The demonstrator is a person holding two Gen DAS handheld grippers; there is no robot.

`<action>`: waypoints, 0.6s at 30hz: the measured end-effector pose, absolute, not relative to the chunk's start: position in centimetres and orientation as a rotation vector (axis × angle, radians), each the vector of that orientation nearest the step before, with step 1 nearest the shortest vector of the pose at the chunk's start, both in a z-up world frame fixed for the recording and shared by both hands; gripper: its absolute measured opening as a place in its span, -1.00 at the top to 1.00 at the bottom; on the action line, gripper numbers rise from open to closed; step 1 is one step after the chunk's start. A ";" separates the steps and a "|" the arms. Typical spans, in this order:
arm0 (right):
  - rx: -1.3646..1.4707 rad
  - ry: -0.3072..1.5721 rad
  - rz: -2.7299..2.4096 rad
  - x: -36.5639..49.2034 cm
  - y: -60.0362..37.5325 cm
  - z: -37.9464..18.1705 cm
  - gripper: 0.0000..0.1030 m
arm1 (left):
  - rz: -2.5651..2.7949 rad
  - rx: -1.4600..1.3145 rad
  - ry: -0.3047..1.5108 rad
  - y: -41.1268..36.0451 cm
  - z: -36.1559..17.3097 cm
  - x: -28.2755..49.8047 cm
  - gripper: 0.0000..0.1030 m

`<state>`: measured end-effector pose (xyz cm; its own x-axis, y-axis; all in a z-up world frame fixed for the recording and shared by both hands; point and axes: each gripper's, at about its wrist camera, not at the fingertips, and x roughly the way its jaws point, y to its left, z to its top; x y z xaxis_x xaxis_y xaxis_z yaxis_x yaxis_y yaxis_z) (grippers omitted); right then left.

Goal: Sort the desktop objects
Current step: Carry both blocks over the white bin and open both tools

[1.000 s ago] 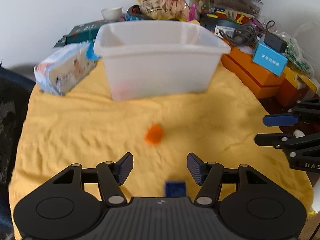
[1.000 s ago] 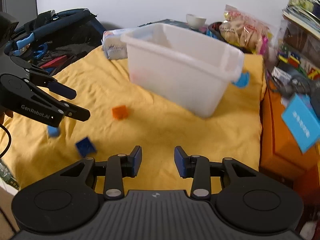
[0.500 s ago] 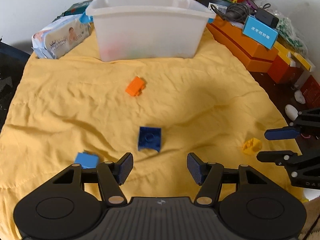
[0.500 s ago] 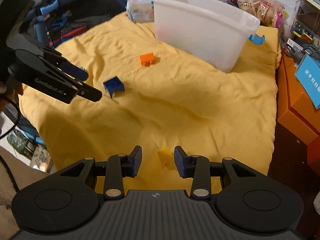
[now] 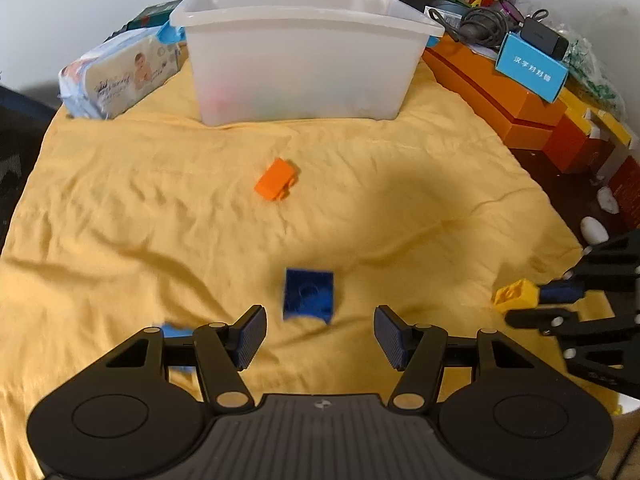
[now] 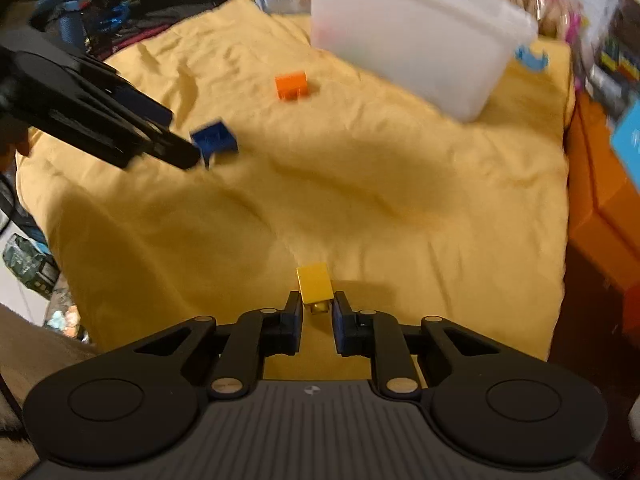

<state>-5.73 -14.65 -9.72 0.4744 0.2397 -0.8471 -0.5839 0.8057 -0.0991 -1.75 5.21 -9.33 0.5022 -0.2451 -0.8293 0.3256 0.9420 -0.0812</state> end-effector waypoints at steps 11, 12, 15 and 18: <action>-0.365 0.923 0.489 -1.7 -13.1 -9.9 0.65 | -0.401 0.110 1.038 5.3 -11.7 0.8 0.31; -0.358 0.933 0.487 -1.6 -13.0 -10.3 0.65 | -0.416 0.095 1.042 5.5 -11.6 0.9 0.31; -0.354 0.963 0.483 -1.3 -12.8 -11.3 0.65 | -0.441 0.088 1.040 5.8 -10.8 1.3 0.31; -0.345 0.967 0.479 -0.9 -12.7 -11.0 0.65 | -0.463 0.099 1.011 5.9 -9.0 2.0 0.31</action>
